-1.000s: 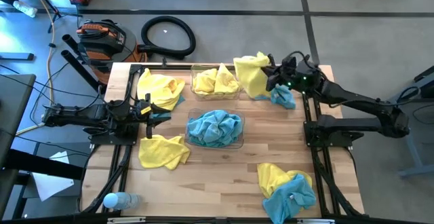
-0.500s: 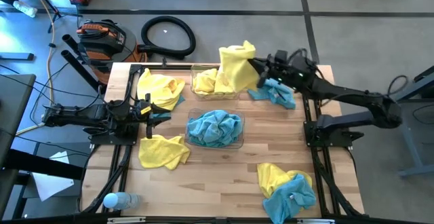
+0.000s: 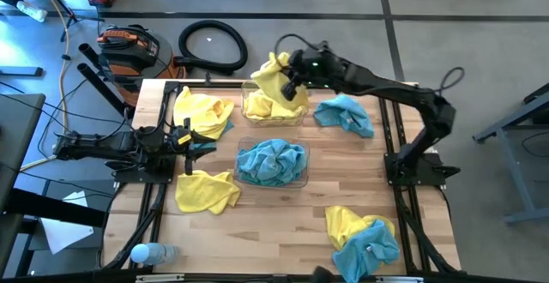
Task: Sort microfiber towel by color & place in baskets
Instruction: Put the yellow microfiber towel into the top transparent bin
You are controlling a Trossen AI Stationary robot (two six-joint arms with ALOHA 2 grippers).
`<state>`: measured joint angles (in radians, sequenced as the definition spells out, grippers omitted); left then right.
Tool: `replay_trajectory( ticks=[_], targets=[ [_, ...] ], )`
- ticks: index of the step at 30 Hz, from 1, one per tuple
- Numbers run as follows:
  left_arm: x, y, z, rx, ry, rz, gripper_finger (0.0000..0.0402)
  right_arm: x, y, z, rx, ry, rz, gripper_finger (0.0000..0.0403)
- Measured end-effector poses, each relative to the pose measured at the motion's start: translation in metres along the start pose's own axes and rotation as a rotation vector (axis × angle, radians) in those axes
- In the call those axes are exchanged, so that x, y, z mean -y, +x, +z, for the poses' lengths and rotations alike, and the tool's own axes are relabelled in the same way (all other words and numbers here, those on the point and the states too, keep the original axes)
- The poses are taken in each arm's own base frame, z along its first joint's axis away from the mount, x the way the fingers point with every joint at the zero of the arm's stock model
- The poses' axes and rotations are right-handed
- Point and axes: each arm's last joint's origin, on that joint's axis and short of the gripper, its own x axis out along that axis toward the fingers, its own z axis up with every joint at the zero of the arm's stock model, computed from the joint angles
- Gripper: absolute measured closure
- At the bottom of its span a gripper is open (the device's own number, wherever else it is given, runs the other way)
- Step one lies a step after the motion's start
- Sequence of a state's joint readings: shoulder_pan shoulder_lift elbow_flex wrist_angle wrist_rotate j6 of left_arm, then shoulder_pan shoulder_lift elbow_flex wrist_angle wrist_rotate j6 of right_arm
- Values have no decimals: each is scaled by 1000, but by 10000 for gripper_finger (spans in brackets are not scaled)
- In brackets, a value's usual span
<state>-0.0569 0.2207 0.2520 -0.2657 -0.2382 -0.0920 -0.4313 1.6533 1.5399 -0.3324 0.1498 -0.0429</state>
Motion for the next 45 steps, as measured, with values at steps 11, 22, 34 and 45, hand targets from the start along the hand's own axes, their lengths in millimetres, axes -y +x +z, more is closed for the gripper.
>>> replay_trajectory(
  ticks=[11,22,34,45],
  targets=[
    [0,0,-1,-6,9,0,280,4,68,-60,-343,-34,-9,402],
    [0,0,-1,-7,9,1,280,-13,105,-103,-512,-41,30,402],
    [0,0,-1,-7,18,1,280,-11,132,-133,-591,68,31,353],
    [0,0,-1,-7,20,1,280,-4,113,-114,-563,120,43,263]
  ],
)
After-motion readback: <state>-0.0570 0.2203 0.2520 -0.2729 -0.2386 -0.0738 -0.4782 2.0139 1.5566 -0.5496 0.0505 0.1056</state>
